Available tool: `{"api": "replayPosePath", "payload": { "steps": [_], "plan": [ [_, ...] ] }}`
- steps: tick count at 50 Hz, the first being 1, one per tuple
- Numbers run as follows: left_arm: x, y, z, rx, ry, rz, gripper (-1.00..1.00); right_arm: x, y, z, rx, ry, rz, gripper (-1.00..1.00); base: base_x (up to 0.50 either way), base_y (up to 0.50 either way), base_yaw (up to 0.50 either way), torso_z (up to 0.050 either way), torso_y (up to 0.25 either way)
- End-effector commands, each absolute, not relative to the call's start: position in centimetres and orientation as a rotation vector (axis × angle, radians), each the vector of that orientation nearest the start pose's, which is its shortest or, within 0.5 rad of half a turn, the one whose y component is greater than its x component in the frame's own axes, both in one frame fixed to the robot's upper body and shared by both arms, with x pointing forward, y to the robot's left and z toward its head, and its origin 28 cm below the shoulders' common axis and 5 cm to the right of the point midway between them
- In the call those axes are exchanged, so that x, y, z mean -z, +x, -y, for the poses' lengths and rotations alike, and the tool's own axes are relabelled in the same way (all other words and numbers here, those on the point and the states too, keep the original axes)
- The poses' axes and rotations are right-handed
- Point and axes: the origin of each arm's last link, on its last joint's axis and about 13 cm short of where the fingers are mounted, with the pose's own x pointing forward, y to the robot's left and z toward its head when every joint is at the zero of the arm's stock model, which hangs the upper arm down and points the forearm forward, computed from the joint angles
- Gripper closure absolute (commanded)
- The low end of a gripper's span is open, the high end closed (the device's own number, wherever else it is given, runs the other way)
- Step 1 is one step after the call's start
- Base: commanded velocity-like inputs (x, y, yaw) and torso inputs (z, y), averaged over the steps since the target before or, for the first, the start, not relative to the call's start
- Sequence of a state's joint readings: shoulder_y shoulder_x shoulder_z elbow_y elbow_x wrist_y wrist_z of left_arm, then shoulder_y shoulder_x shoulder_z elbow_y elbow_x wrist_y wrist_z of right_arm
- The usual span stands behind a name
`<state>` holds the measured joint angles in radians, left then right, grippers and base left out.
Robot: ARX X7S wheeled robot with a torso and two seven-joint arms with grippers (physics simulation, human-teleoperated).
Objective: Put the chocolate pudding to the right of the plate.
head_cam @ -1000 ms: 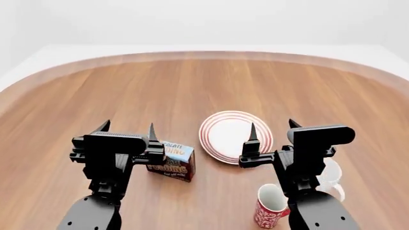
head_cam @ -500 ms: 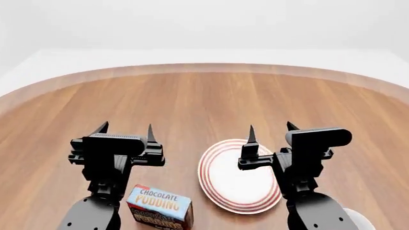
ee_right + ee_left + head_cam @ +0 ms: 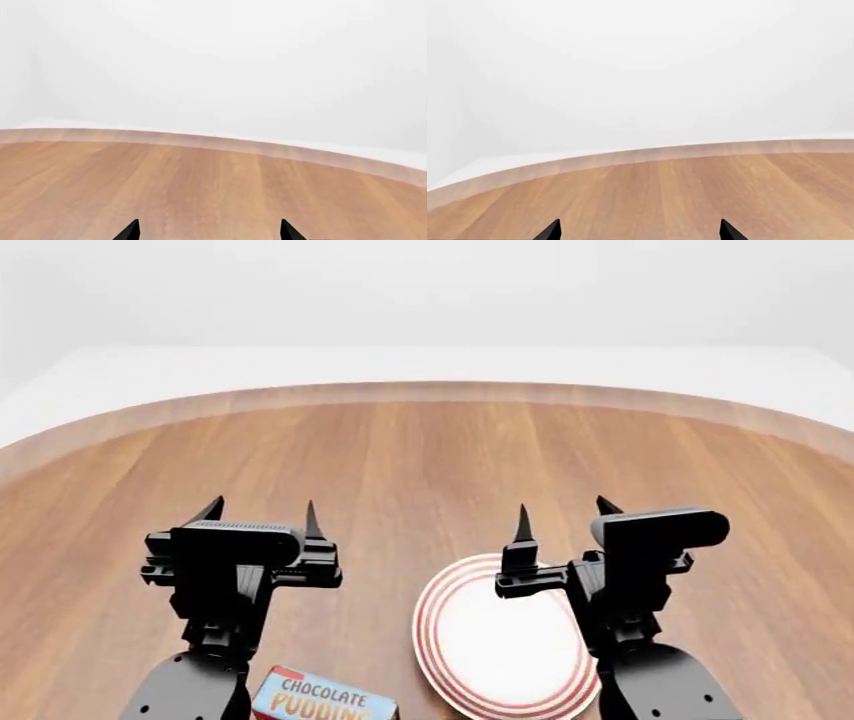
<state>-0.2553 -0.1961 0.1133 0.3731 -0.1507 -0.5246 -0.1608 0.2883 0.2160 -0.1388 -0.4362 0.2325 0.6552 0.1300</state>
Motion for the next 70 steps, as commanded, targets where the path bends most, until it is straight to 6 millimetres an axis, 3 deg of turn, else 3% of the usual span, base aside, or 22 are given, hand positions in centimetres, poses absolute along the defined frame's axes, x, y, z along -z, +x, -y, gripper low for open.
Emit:
{"api": "replayPosePath", "payload": {
  "steps": [1, 5, 7, 13, 31, 45, 50, 56, 70],
  "plan": [
    [-11.3, 25.0, -21.9, -0.01, 0.083, 0.084, -1.0, -13.5, 24.2, 10.5, -0.076, -0.118, -0.013, -1.0, 0.0, 0.0, 0.0, 0.0, 0.0],
    [-11.3, 25.0, -21.9, -0.01, 0.083, 0.084, -1.0, -13.5, 24.2, 10.5, -0.076, -0.118, -0.013, -1.0, 0.0, 0.0, 0.0, 0.0, 0.0],
    [-11.2, 25.0, -21.9, -0.01, 0.084, 0.083, -1.0, -14.6, 23.2, 10.9, -0.089, -0.177, -0.086, -1.0, 0.0, 0.0, 0.0, 0.0, 0.0],
    [-11.3, 25.0, -21.9, -0.012, 0.085, 0.085, -1.0, -15.9, 22.2, 11.2, -0.153, -0.269, -0.09, -1.0, 0.0, 0.0, 0.0, 0.0, 0.0],
    [-11.3, 25.1, -22.1, -0.018, 0.089, 0.086, -1.0, -17.8, 20.6, 12.3, -0.338, -0.296, -0.254, -1.0, 0.0, 0.0, 0.0, 0.0, 0.0],
    [-11.4, 25.1, -22.1, -0.017, 0.092, 0.085, -1.0, -19.3, 20.4, 14.1, -0.445, -0.205, -0.42, -1.0, 0.0, 0.0, 0.0, 0.0, 0.0],
    [-11.4, 25.1, -22.0, -0.017, 0.091, 0.084, -1.0, -19.8, 20.2, 14.6, -0.544, -0.247, -0.441, -1.0, 0.0, 0.0, 0.0, 0.0, 0.0],
    [-11.3, 25.2, -22.1, -0.02, 0.093, 0.082, -1.0, -20.6, 21.0, 15.3, -0.589, -0.221, -0.485, -1.0, 0.0, 0.0, 0.0, 0.0, 0.0],
    [-11.2, 25.2, -22.0, -0.018, 0.094, 0.078, -1.0, -21.0, 21.3, 14.8, -0.688, -0.261, -0.461, -1.0, 0.0, 0.0, 0.0, 0.0, 0.0]
  ]
}}
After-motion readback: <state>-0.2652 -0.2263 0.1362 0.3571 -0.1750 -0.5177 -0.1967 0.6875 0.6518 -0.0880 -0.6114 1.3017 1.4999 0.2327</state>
